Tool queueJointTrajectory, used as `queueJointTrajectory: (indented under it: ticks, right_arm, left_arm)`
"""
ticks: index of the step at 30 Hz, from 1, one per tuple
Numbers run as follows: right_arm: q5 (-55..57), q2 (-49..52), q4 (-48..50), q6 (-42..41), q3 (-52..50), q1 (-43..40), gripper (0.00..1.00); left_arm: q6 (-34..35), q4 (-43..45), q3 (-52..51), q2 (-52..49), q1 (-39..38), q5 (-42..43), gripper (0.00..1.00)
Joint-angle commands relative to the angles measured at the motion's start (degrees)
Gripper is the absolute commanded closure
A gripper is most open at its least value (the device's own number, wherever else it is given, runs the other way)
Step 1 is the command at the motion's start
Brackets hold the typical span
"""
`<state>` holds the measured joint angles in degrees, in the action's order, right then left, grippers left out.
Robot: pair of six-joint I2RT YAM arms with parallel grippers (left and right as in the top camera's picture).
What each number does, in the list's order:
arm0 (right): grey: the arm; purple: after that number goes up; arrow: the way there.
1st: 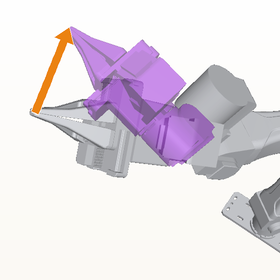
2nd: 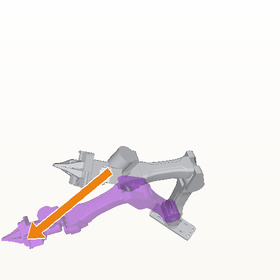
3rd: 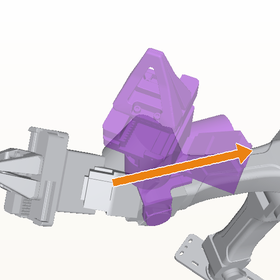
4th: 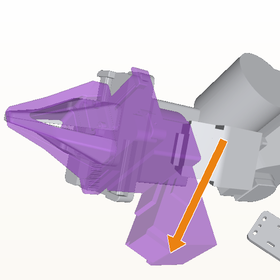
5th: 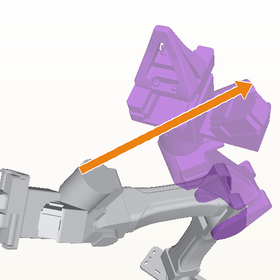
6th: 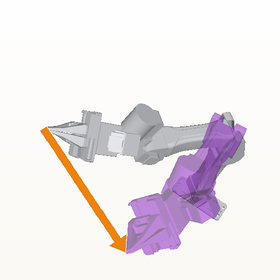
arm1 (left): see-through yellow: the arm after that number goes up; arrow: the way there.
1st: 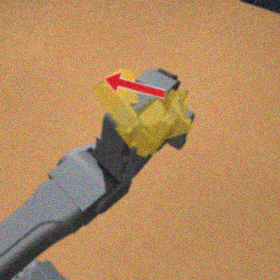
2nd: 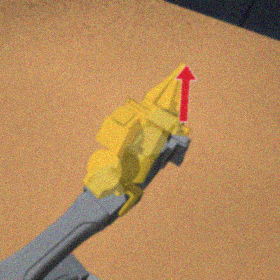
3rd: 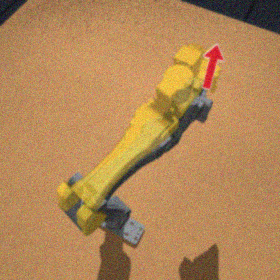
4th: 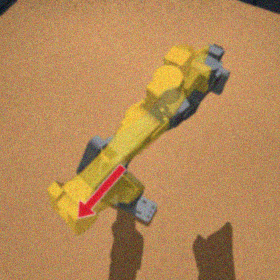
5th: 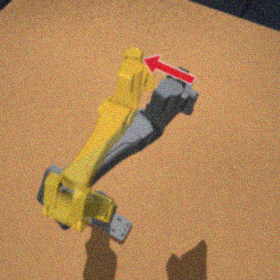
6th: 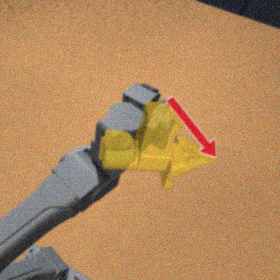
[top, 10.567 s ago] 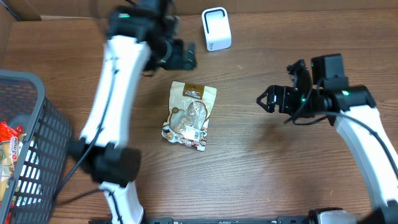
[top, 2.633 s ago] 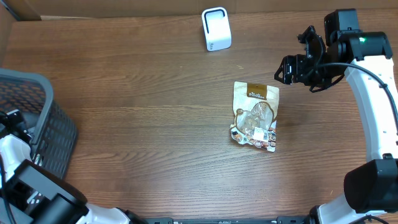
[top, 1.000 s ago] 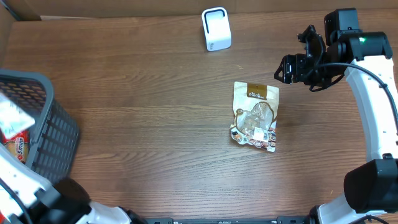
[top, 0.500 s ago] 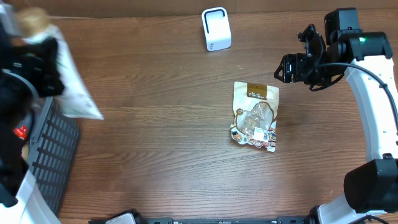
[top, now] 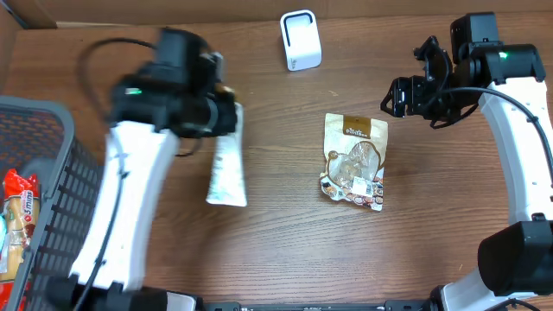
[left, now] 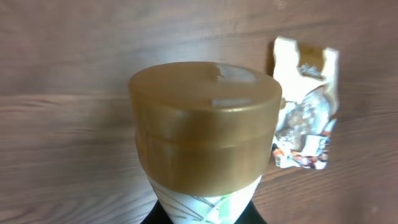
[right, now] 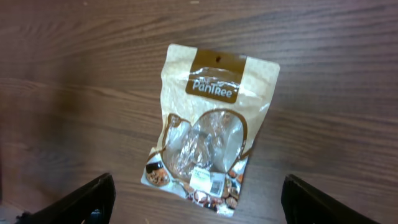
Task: Scan the item barcode
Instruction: 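Place the white tube on the table left of the bag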
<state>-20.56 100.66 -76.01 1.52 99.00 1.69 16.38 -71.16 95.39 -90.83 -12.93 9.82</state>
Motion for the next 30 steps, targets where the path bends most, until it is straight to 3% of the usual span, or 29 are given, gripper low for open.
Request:
queueJointTrajectory:
  ticks: [1, 6, 12, 28, 30]
  right_arm:
    - [0.0, -0.3, 0.0, 0.1, 0.3, 0.2, 0.14]
    - [0.0, -0.3, -0.3, 0.1, 0.3, 0.2, 0.14]
    - [0.0, -0.3, -0.8, 0.0, 0.3, 0.2, 0.14]
    - [0.0, -0.3, -1.1, 0.1, 0.3, 0.2, 0.14]
    - [0.0, -0.3, -1.1, 0.1, 0.3, 0.2, 0.14]
  left_arm:
    - [8.3, 4.7, -6.6, -1.2, -4.5, -2.3, 0.96]
    - [11.0, 12.6, -14.2, -5.5, -10.3, -2.4, 0.96]
    - [12.1, 17.6, -16.4, -11.8, -14.4, -2.8, 0.96]
    - [12.0, 25.3, -16.4, -15.8, -15.2, -5.7, 0.95]
    - [12.0, 25.6, -16.4, -15.8, -15.2, -6.0, 0.79]
